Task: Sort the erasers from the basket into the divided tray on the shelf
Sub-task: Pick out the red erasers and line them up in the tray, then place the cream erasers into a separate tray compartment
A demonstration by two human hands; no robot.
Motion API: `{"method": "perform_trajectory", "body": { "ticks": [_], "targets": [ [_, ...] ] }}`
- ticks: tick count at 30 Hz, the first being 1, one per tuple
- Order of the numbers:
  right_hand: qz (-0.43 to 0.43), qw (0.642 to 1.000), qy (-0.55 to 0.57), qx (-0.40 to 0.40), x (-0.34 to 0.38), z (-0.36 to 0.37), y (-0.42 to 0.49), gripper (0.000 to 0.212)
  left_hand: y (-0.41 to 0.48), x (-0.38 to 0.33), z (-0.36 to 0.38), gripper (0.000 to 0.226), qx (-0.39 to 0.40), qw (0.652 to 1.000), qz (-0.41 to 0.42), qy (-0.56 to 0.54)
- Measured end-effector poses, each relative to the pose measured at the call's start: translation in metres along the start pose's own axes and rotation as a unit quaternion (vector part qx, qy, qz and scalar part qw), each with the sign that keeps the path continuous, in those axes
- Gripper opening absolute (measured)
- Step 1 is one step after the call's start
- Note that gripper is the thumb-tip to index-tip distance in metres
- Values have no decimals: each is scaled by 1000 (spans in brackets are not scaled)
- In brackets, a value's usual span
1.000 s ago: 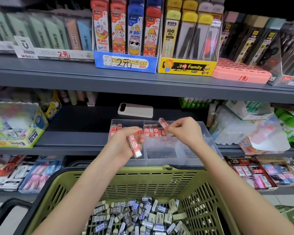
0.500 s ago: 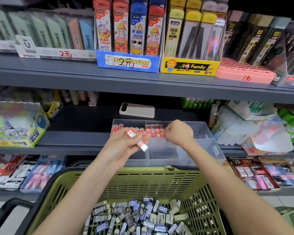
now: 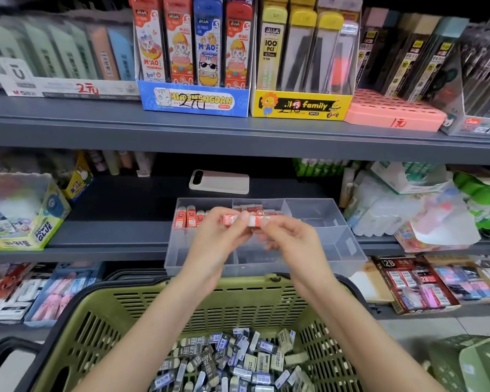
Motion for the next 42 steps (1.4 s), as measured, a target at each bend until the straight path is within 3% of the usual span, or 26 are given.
{"method": "perform_trajectory", "body": {
  "ticks": [2, 3, 6, 9, 11, 13, 19, 26, 31, 35, 37, 39, 40, 42],
  "targets": [
    [2, 999, 22, -34, 3, -15, 13, 13, -1, -8, 5, 16, 21, 976, 88, 200],
    [-3, 998, 5, -60, 6, -24, 24, 14, -3, -11, 8, 17, 35, 945, 136, 295],
    [-6, 984, -150, -98, 11, -42, 63, 20, -7, -14, 14, 42, 53, 809, 256, 526],
    [-46, 935, -343, -79, 10, -37, 92, 24, -5, 4, 17, 61, 103, 717, 252, 642],
    [-78, 904, -408, -99, 14, -32, 102, 29, -5, 16, 18, 75, 128, 663, 238, 698],
    [-77, 885, -449, -99, 13, -26, 109, 29, -5, 21, 18, 84, 138, 639, 235, 719],
    [-109, 809, -577, -9, -4, 1, 110, 25, -6, 23, 19, 86, 139, 624, 234, 733],
    [-153, 776, -610, -47, -5, -2, 93, 25, -6, 23, 20, 86, 139, 622, 232, 735],
    [-240, 793, -546, -125, 20, -16, 45, 20, -12, 17, 19, 77, 138, 635, 240, 721],
    [-320, 862, -372, -131, 34, -33, -23, 16, -34, 3, 10, 52, 112, 668, 299, 672],
    [-282, 909, -300, -68, 11, -37, -46, 15, -58, -8, 3, 40, 70, 682, 389, 615],
    [-161, 936, -310, 32, -37, -30, -57, 20, -86, -10, -11, 29, 25, 682, 475, 555],
    [-86, 922, -368, 85, -69, -28, -60, 21, -96, -2, -17, 24, 21, 679, 494, 543],
    [53, 838, -515, 169, -136, -37, -67, 19, -108, 30, -23, 21, 57, 679, 482, 551]
  ]
}}
Point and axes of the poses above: each hand's wrist, its own y-axis towards the middle knuckle, its own z-axis out of the palm, x = y × z, the point moved 9 cm from there along y, towards the middle knuckle, and after that the axes turned 4 degrees about -x, right-handed, at the moved point
